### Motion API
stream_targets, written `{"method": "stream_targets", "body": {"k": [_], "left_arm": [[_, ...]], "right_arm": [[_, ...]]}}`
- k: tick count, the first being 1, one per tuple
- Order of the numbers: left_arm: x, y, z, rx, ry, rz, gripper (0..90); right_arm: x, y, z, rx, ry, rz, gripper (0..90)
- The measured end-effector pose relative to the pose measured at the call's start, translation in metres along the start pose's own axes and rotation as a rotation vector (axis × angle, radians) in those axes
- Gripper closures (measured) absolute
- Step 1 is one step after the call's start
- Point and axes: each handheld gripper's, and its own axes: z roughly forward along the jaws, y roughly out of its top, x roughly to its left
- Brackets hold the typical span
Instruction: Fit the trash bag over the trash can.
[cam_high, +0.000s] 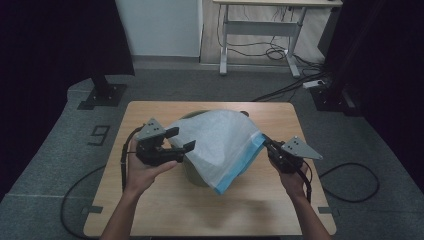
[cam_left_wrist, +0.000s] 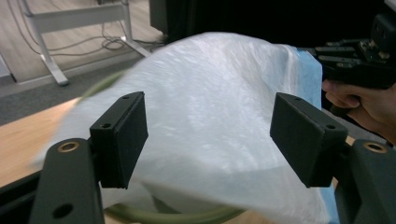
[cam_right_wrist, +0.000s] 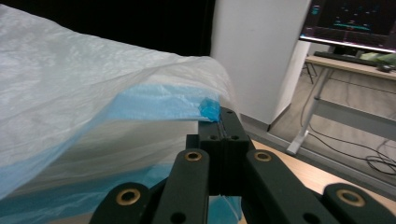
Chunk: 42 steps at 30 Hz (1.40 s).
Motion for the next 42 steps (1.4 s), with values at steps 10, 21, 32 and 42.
{"method": "stream_targets", "body": {"k": [10, 21, 32, 42], "left_arm": [[-0.018, -0.013, 0.026, 0.047, -0.028, 0.002, 27.4], [-0.031, -0.023, 0.043, 0.09, -0.053, 0.016, 26.5], [-0.036, -0.027, 0.061, 0.118, -0.062, -0.01, 26.0], [-0.036, -0.028, 0.07, 0.104, -0.05, -0.048, 26.3]], "right_arm": [[0.023, -0.001, 0.008, 0.013, 0.059, -0.032, 88.5], [0.04, -0.005, 0.01, 0.02, 0.089, -0.045, 88.5], [0.037, -0.007, 0.01, 0.018, 0.085, -0.028, 88.2], [0.035, -0.009, 0.008, 0.023, 0.081, -0.026, 88.0]]}}
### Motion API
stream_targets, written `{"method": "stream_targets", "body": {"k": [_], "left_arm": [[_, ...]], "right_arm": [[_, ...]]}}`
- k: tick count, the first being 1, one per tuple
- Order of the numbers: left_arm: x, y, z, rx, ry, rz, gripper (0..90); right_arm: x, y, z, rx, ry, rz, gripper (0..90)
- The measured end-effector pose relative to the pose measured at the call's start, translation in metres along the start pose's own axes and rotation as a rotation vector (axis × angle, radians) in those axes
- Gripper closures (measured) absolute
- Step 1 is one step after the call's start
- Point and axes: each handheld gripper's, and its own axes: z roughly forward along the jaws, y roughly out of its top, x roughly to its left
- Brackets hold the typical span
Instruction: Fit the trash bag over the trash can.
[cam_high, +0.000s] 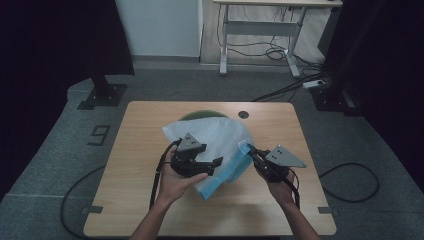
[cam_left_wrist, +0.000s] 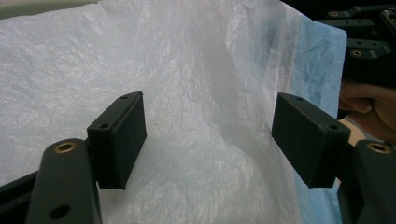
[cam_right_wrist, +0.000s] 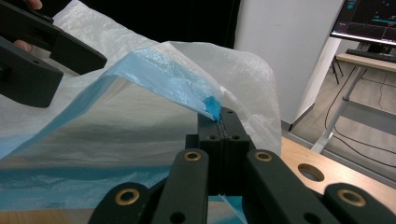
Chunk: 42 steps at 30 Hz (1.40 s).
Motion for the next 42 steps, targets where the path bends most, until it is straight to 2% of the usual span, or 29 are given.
{"method": "stream_targets", "body": {"k": [7, 13, 18, 22, 30, 33, 39, 42], "left_arm": [[-0.004, 0.0, 0.006, 0.009, 0.003, 0.01, 29.3], [-0.005, 0.002, 0.009, 0.019, 0.001, 0.027, 38.9], [-0.006, 0.002, 0.012, 0.037, -0.034, 0.033, 47.8], [-0.006, 0.002, 0.013, 0.045, -0.074, 0.03, 58.4], [-0.005, 0.004, 0.013, 0.025, -0.152, 0.022, 80.1], [-0.005, 0.006, 0.011, 0.006, -0.157, 0.017, 85.4], [0.002, 0.012, 0.001, -0.066, -0.189, -0.023, 89.1], [0.009, 0.015, -0.004, -0.102, -0.198, -0.05, 89.4]], "right_arm": [[0.0, 0.0, -0.001, -0.002, -0.002, 0.004, 88.0], [-0.002, 0.001, -0.002, -0.006, -0.004, 0.008, 88.1], [-0.002, 0.001, -0.002, -0.01, -0.002, 0.013, 88.1], [-0.003, -0.001, -0.004, -0.011, -0.003, 0.016, 88.0], [-0.007, -0.005, -0.009, -0.013, -0.016, 0.027, 87.3], [-0.008, -0.005, -0.012, -0.016, -0.017, 0.028, 85.9], [-0.011, -0.006, -0.015, -0.023, -0.017, 0.037, 80.9], [-0.012, -0.009, -0.017, -0.032, -0.036, 0.038, 70.8]]}}
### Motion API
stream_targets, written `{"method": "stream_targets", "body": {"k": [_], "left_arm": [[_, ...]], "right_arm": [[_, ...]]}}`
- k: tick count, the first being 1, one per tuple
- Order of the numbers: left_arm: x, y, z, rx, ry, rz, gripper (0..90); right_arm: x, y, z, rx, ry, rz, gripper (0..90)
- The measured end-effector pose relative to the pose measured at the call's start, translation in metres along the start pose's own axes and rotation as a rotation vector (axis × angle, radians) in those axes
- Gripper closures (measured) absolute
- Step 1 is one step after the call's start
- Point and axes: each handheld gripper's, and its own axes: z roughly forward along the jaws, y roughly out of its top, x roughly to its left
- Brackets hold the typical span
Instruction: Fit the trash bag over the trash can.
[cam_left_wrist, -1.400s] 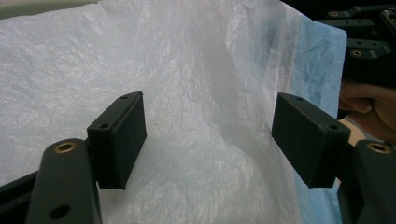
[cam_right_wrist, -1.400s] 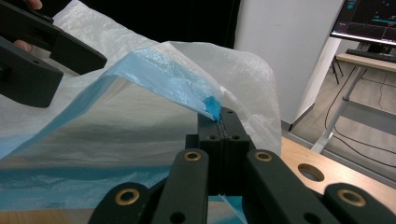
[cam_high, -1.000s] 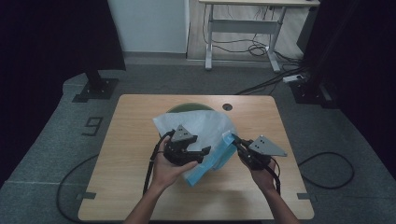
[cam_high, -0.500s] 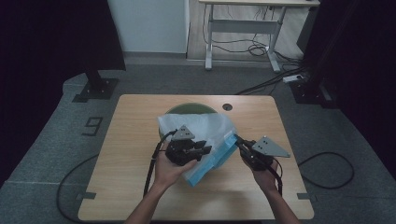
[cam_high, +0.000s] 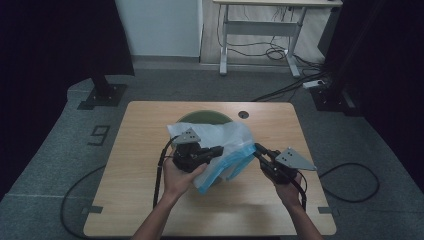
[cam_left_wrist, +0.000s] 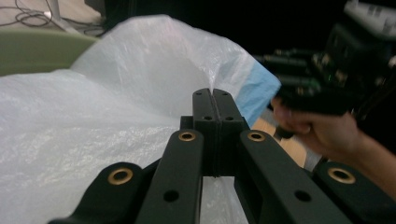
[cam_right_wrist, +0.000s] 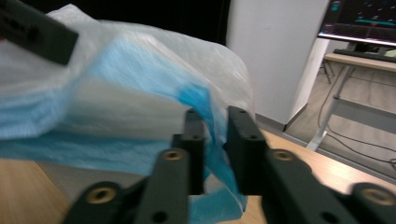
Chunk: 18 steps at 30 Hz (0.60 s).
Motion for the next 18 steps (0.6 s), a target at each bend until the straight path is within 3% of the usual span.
{"method": "stream_targets", "body": {"k": [4, 9, 13, 18], "left_arm": [[0.005, 0.003, -0.002, -0.03, 0.017, -0.018, 89.6], [0.01, 0.004, -0.001, -0.043, 0.027, -0.04, 89.7], [0.012, 0.005, 0.0, -0.044, 0.026, -0.049, 89.6], [0.014, 0.005, 0.0, -0.04, 0.025, -0.054, 89.7]], "right_arm": [[0.004, -0.005, -0.004, -0.013, -0.025, 0.006, 59.5], [0.011, -0.012, -0.013, -0.023, -0.039, 0.021, 57.8], [0.018, -0.015, -0.021, -0.024, -0.015, 0.023, 57.7], [0.022, -0.02, -0.021, 0.0, -0.01, -0.001, 55.5]]}}
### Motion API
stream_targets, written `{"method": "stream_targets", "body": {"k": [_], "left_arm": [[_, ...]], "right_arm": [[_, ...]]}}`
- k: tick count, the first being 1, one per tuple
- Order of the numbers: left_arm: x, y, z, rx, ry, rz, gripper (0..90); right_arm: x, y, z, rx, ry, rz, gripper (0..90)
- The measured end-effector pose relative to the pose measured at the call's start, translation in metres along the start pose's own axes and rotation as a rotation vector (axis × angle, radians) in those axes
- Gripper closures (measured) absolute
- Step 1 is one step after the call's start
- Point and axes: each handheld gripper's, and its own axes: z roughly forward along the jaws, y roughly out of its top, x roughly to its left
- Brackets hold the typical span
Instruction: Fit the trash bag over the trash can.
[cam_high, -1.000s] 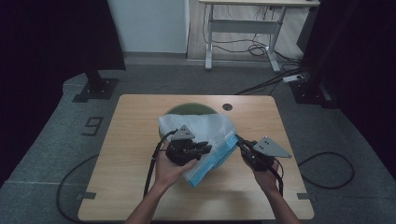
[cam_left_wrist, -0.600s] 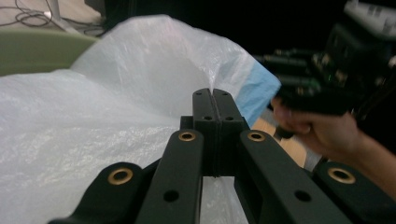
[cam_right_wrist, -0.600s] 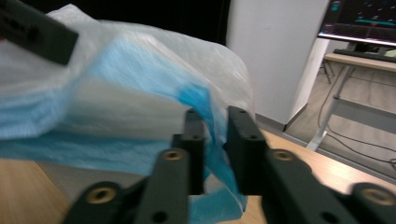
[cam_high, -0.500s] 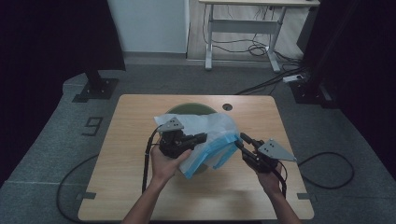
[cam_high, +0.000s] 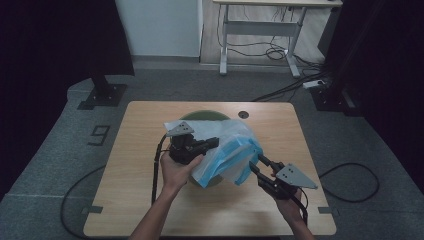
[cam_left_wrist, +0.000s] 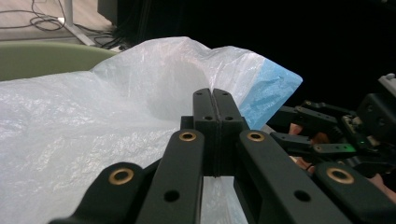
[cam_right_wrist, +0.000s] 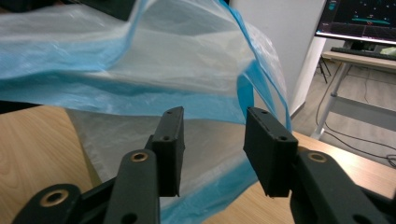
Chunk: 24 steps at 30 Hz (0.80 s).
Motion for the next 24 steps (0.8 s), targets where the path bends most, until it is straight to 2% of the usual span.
{"method": "stream_targets", "body": {"k": [8, 15, 17, 21, 24], "left_arm": [[-0.002, -0.001, 0.0, 0.003, -0.006, 0.004, 89.6], [-0.004, -0.001, 0.0, 0.006, -0.015, 0.006, 89.7], [-0.003, -0.001, 0.0, 0.007, -0.015, 0.006, 89.6], [-0.001, -0.001, -0.001, -0.003, -0.018, -0.005, 89.7], [0.001, -0.001, -0.003, -0.008, -0.018, -0.01, 89.7]], "right_arm": [[-0.008, 0.008, 0.012, 0.001, -0.029, 0.033, 53.9], [-0.012, 0.007, 0.033, 0.035, -0.065, 0.108, 53.2], [-0.012, 0.008, 0.038, 0.036, -0.07, 0.137, 55.6], [-0.01, 0.011, 0.048, 0.052, -0.067, 0.144, 63.6], [-0.01, 0.012, 0.052, 0.064, -0.072, 0.132, 71.1]]}}
